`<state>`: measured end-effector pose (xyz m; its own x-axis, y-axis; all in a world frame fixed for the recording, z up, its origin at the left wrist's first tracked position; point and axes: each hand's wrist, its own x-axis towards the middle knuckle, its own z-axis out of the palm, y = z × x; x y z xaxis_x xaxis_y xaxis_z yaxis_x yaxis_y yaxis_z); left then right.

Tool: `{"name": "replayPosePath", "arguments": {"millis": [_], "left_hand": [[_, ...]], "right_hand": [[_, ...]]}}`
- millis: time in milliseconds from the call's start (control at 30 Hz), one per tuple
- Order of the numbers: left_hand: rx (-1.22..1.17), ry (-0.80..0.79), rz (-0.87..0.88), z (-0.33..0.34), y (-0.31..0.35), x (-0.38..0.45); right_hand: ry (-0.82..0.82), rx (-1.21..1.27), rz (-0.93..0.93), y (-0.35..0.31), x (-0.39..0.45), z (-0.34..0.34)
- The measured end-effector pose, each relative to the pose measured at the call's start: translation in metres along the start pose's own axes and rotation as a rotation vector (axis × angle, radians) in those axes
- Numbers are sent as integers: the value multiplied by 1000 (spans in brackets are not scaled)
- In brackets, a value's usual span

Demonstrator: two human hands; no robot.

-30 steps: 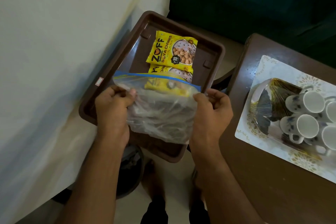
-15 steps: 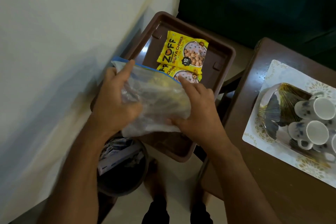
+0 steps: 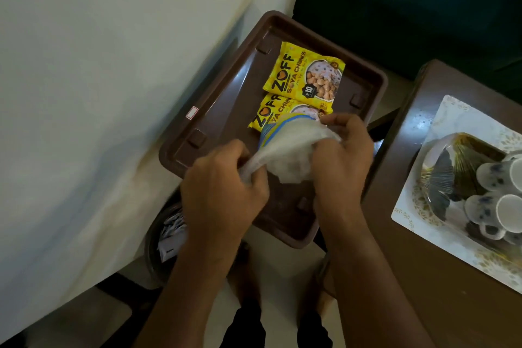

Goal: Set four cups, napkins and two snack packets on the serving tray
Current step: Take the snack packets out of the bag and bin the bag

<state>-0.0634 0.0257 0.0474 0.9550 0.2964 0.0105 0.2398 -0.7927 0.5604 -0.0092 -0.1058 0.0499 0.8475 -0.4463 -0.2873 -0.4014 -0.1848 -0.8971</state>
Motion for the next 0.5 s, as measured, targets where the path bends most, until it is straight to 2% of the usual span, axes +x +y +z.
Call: {"name": "replayPosePath", "arguments": {"millis": [67, 133, 200, 267, 367, 433, 500], "left_hand": [[-109, -62, -114, 6, 0, -10], [-322, -152, -292, 8, 1, -16], [-736, -264, -569, 4, 2, -16], [-1199, -335, -820, -4, -2, -15], [-1546, -313, -963, -14, -10, -13], [-1567, -238, -954, -11, -10, -12], [-1482, -153, -973, -4, -8, -9]], "right_hand": [[-48, 281, 187, -2, -8, 10], [-111, 432, 360, -2, -16, 17], [-175, 486, 517, -2, -21, 19], [-292, 465, 594, -1, -21, 15], [-418, 322, 601, -6, -21, 13], [-360, 201, 573, -7, -27, 21], [-320, 23, 399, -8, -36, 29]]}}
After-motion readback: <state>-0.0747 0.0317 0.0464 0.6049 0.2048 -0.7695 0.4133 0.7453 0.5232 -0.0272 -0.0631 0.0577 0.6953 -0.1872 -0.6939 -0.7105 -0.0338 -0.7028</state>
